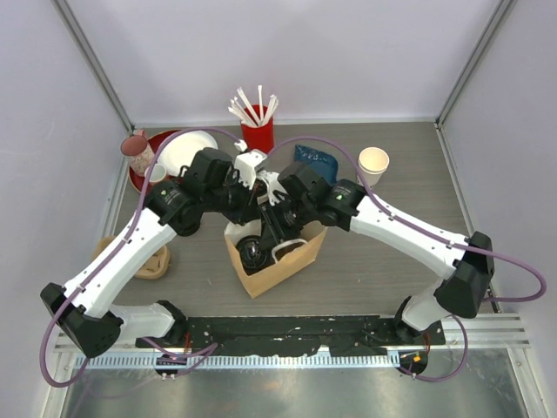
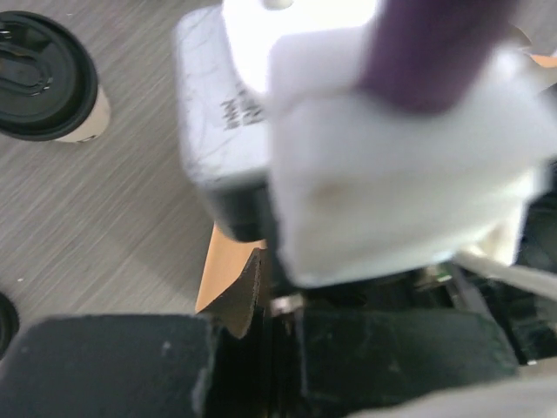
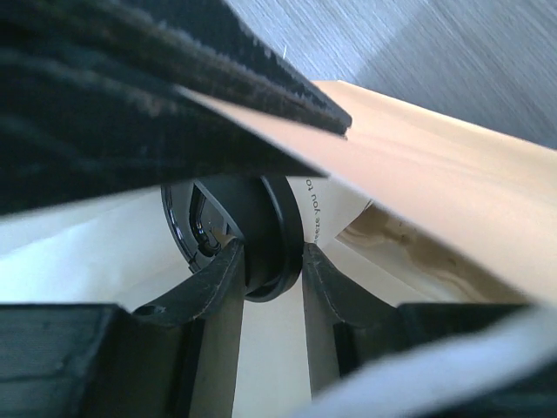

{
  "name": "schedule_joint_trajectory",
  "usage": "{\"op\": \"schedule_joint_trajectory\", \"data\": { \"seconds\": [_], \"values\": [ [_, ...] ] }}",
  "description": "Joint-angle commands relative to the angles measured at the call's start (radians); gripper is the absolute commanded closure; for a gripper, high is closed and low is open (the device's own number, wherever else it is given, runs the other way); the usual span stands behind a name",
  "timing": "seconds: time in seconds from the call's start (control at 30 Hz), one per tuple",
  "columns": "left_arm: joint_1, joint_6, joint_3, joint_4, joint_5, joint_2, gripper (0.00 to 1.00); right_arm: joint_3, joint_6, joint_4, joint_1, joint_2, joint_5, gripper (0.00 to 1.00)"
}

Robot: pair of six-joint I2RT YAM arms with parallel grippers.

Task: Pack the takeout coffee

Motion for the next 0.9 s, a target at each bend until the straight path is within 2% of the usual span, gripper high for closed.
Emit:
{"op": "schedule_joint_trajectory", "data": {
  "seconds": [0.0, 0.17, 0.4, 0.6, 0.73, 0.83, 0.87],
  "values": [
    [-0.001, -0.050, 0.026, 0.002, 0.111, 0.017, 1.00, 0.021, 0.030, -0.016, 0.010, -0.096, 0.025, 0.99],
    [-0.001, -0.015, 0.005, 0.045, 0.097, 0.052, 0.98, -0.047, 0.052, 0.048, 0.011, -0.042, -0.028, 0.99],
    [-0.001, 0.088, 0.041, -0.059, -0.007, 0.075, 0.56, -0.079, 0.061, 0.100, 0.004, 0.023, -0.059, 0.99],
    [-0.001, 0.222, 0.109, -0.205, -0.010, 0.070, 0.36, -0.080, 0.055, 0.114, -0.013, 0.108, -0.088, 0.99],
    [0.002, 0.288, 0.108, -0.265, -0.061, 0.054, 0.34, -0.074, 0.047, 0.107, -0.016, 0.155, -0.110, 0.99],
    [0.002, 0.327, 0.089, -0.300, -0.077, 0.035, 0.40, -0.059, 0.033, 0.070, -0.018, 0.183, -0.102, 0.99],
    [0.002, 0.330, 0.082, -0.303, -0.084, 0.032, 0.48, -0.056, 0.033, 0.061, -0.018, 0.189, -0.085, 0.99]
  ]
}}
